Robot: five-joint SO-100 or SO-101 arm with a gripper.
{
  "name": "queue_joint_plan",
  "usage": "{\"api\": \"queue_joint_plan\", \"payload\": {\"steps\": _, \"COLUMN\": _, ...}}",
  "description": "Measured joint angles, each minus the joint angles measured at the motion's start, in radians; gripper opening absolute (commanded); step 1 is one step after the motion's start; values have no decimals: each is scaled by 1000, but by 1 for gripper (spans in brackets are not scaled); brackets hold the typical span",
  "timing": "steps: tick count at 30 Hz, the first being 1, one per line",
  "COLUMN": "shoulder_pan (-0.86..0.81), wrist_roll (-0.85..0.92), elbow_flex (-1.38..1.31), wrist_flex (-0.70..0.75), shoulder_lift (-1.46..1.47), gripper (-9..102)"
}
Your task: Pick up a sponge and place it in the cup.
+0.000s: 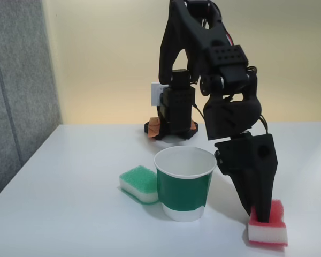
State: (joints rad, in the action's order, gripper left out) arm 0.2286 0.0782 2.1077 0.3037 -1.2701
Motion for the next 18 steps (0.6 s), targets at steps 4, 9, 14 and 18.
{"api": "queue_joint_plan", "payload": {"steps": 4, "shoulder_pan": 17, "wrist_roll": -23, "elbow_flex": 32, "wrist_flex": -32, "shoulder_lift": -20, "gripper": 0}}
{"api": "queue_joint_plan", "payload": {"steps": 9, "shoulder_pan": 37, "wrist_roll": 2, "elbow_flex": 20, "wrist_flex": 193, "shoulder_lift": -189, "gripper": 0}}
{"api": "queue_joint_plan", "payload": {"steps": 14, "shoulder_pan": 51, "wrist_roll": 44, "elbow_flex": -86, "wrist_flex": 529, "shoulder_lift": -350, "gripper": 0}}
{"api": "queue_joint_plan", "payload": {"steps": 18, "shoulder_pan": 44, "wrist_roll": 75, "elbow_flex": -209, "wrist_flex": 729, "shoulder_lift": -451, "gripper": 0}}
